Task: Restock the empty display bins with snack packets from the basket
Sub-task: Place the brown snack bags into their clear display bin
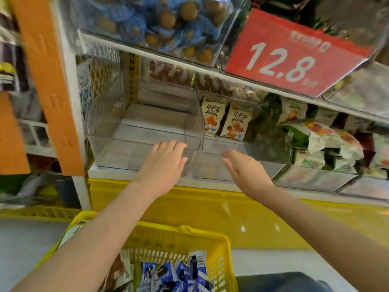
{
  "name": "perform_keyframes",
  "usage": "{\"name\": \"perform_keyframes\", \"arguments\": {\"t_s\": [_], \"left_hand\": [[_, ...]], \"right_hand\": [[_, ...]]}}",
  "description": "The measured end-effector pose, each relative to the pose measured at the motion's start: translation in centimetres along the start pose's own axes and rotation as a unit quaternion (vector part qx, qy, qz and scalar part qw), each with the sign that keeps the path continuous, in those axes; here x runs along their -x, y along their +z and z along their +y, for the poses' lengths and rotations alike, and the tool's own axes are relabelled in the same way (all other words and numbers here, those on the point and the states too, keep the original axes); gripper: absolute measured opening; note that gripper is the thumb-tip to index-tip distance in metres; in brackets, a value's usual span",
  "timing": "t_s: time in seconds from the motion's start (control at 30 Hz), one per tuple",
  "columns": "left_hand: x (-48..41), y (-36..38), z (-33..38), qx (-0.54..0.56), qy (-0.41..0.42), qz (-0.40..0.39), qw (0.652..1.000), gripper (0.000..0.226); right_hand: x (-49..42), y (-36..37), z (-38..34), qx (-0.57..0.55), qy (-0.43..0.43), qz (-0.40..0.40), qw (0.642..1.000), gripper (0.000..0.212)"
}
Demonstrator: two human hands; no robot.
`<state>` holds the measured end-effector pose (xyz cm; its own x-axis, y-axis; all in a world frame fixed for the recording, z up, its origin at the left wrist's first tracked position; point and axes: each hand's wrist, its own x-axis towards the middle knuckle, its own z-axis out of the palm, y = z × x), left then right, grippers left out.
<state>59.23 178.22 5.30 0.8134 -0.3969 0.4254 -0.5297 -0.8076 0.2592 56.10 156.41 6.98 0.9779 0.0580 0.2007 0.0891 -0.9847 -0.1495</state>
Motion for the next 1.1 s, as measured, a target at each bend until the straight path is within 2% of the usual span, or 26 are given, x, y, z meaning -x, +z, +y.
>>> {"name": "perform_keyframes", "arguments": {"t_s": [0.1,0.2,0.27,0.37,0.47,0.53,0.63,0.7,0.8,0.87,0.9,1.03,1.1], "left_hand": [[2.4,-1.9,0.6,0.01,0.022,0.02,1.0,0.036],[6.5,-3.2,0.9,0.008,0.048,0.073,0.996,0.03],[9.7,-3.2,0.3,0.031,0.029,0.115,0.992,0.03],[14.3,-2.1,-2.1,0.04,-0.031,0.14,0.989,0.03],[18.7,-0.6,-5.9,0.013,-0.127,0.111,0.986,0.022],[21.5,0.5,-8.6,-0.006,-0.22,0.068,0.973,0.019],[25.5,2.0,-12.1,-0.003,-0.39,-0.031,0.92,0.029],[27.8,2.9,-13.6,0.036,-0.464,-0.082,0.881,0.028],[29.9,3.9,-14.3,0.12,-0.495,-0.118,0.853,0.025],[30.3,4.1,-14.4,0.142,-0.495,-0.1,0.851,0.023],[30.3,4.1,-14.3,0.143,-0.494,-0.089,0.853,0.022],[30.3,4.0,-14.3,0.144,-0.494,-0.083,0.854,0.02],[30.3,3.9,-14.3,0.151,-0.492,-0.086,0.853,0.019]], "right_hand": [[2.9,0.7,-0.9,0.033,-0.034,0.012,0.999,0.05],[6.0,1.8,-2.8,0.028,-0.065,0.032,0.997,0.044],[7.9,3.2,-4.9,0.001,-0.086,0.03,0.996,0.036],[10.3,6.8,-8.3,-0.032,-0.107,-0.038,0.993,0.034],[12.0,11.2,-11.7,-0.069,-0.11,-0.131,0.983,0.035],[13.0,14.0,-14.2,-0.099,-0.099,-0.185,0.973,0.036],[14.3,17.5,-18.0,-0.187,-0.048,-0.27,0.943,0.043],[14.3,19.0,-20.3,-0.264,0.008,-0.293,0.919,0.05],[12.8,20.2,-23.3,-0.424,0.142,-0.268,0.853,0.039],[11.2,20.8,-24.6,-0.497,0.221,-0.238,0.804,0.035],[10.5,21.1,-25.0,-0.507,0.249,-0.229,0.793,0.038],[8.6,21.9,-25.2,-0.403,0.303,-0.253,0.826,0.038],[8.2,21.9,-25.4,-0.407,0.305,-0.253,0.823,0.033]]}}
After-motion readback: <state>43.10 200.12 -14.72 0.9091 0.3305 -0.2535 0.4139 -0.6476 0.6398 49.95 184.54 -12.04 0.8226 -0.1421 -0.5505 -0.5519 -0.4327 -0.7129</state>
